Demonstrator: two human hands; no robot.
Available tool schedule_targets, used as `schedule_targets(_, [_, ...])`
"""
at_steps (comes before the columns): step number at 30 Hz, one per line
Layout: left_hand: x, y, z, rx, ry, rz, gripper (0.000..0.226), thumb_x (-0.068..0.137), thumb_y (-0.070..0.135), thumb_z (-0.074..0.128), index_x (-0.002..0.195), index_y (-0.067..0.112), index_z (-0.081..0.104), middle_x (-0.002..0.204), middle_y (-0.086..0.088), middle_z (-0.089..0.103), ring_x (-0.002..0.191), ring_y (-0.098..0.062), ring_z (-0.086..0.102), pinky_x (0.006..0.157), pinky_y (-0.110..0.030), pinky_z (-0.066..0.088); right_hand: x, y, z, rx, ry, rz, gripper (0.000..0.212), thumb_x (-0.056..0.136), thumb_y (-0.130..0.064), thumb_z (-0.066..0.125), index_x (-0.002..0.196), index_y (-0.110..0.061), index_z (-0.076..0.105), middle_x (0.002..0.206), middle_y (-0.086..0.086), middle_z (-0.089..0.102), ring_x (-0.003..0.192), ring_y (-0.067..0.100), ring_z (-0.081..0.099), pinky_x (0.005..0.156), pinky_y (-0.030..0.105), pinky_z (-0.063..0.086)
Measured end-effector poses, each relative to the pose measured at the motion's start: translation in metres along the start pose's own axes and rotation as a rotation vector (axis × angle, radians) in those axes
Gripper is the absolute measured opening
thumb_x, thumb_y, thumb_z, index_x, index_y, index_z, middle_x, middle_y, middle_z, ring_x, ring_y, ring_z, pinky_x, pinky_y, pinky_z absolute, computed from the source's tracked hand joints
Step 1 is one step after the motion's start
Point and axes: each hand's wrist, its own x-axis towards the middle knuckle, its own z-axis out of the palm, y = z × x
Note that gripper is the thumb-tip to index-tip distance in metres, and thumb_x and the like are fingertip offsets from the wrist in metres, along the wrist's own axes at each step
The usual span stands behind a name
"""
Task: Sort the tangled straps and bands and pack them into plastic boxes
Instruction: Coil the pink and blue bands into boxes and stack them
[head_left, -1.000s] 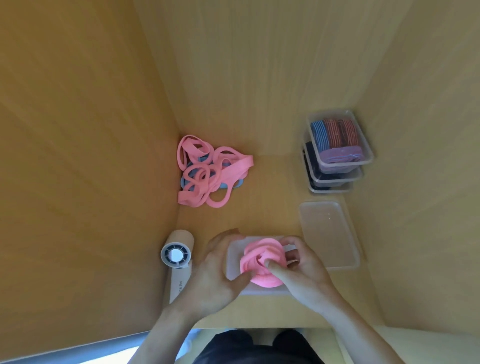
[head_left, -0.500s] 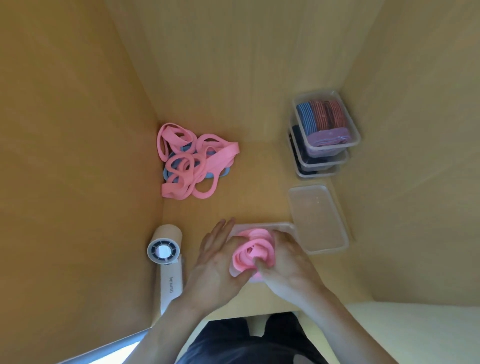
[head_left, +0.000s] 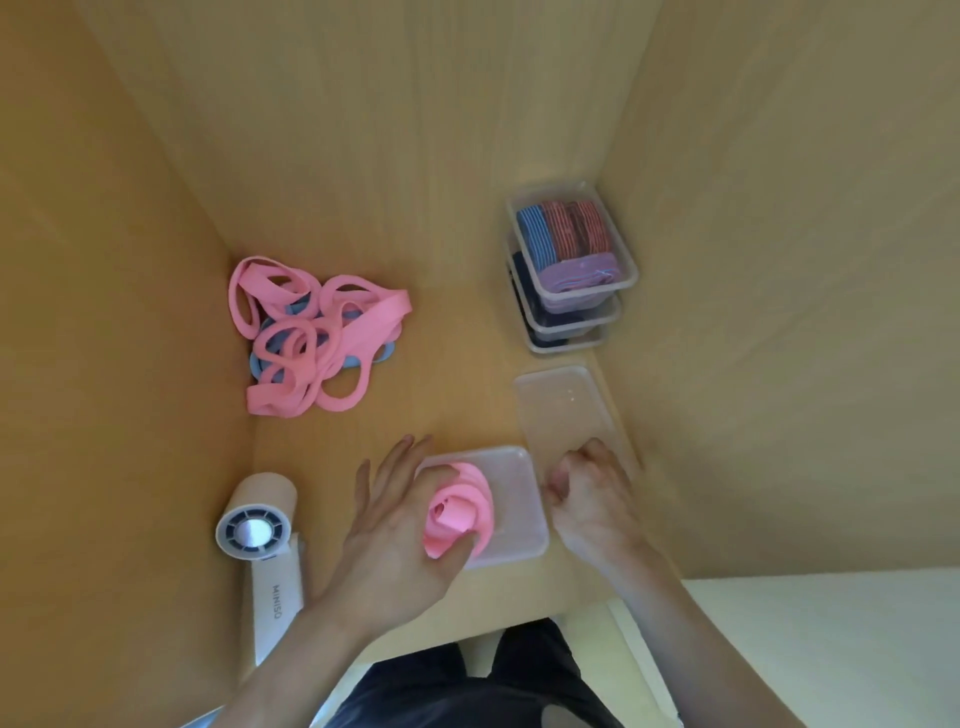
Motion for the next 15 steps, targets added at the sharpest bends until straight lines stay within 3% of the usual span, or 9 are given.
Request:
schedule_targets(4, [0.003,0.008,-0.006,-0.012,0.015,-0.006,0.048,0.085,0.036,0.070,0.131,0.034,0.053,0.156,0.012,0.030,0.152,-0.006,0.005,0.125,-0.046,0.003,0.000,-0.007,0.007,-0.071,-0.027,0.038,0.017,0.090,-0.033,0.061,0.096,-0.018,0.067,0.111,0.003,0.051,0.108,0.026,0.052,0.097,0.033,0.041])
schedule_targets(6, [0.004,0.012,-0.008,-0.024,0.050,-0.002,0.046,0.085,0.030,0.071,0.128,0.032,0.055,0.152,0.012,0.034,0.148,-0.004,0.010,0.124,-0.046,0.011,0.000,-0.008,0.005,-0.059,-0.030,0.048,0.017,0.090,-0.030,0.060,0.094,-0.017,0.069,0.111,0.003,0.051,0.108,0.026,0.052,0.097,0.032,0.041])
schedule_targets(9, [0.005,0.017,-0.011,-0.068,0.104,-0.010,0.043,0.083,0.023,0.073,0.123,0.031,0.058,0.143,0.019,0.035,0.140,-0.006,0.022,0.115,-0.039,0.029,0.001,-0.005,0.001,0.058,-0.049,0.076,0.010,0.089,-0.025,0.063,0.081,-0.019,0.066,0.108,0.003,0.052,0.106,0.025,0.054,0.097,0.031,0.044])
schedule_targets(10, [0.005,0.019,-0.012,-0.081,0.112,-0.017,0.044,0.082,0.020,0.073,0.122,0.031,0.057,0.140,0.023,0.034,0.138,-0.006,0.025,0.111,-0.035,0.032,0.001,-0.004,-0.001,0.105,-0.053,0.087,0.017,0.089,-0.024,0.066,0.072,-0.023,0.060,0.106,0.001,0.052,0.105,0.024,0.056,0.095,0.031,0.046])
schedule_targets(12, [0.006,0.023,-0.012,-0.094,0.117,-0.023,0.047,0.081,0.016,0.073,0.122,0.032,0.055,0.136,0.028,0.032,0.134,-0.003,0.026,0.107,-0.029,0.032,0.001,-0.001,-0.004,0.190,-0.050,0.090,0.033,0.089,-0.024,0.070,0.064,-0.029,0.049,0.103,-0.001,0.051,0.102,0.023,0.058,0.092,0.030,0.048])
schedule_targets(15, [0.008,0.025,-0.010,-0.115,0.117,-0.038,0.048,0.081,0.012,0.072,0.122,0.031,0.056,0.136,0.027,0.033,0.135,-0.002,0.028,0.107,-0.028,0.031,-0.001,0.001,-0.012,0.259,-0.013,0.067,0.038,0.091,-0.023,0.070,0.064,-0.033,0.046,0.103,-0.003,0.051,0.101,0.021,0.059,0.093,0.032,0.048])
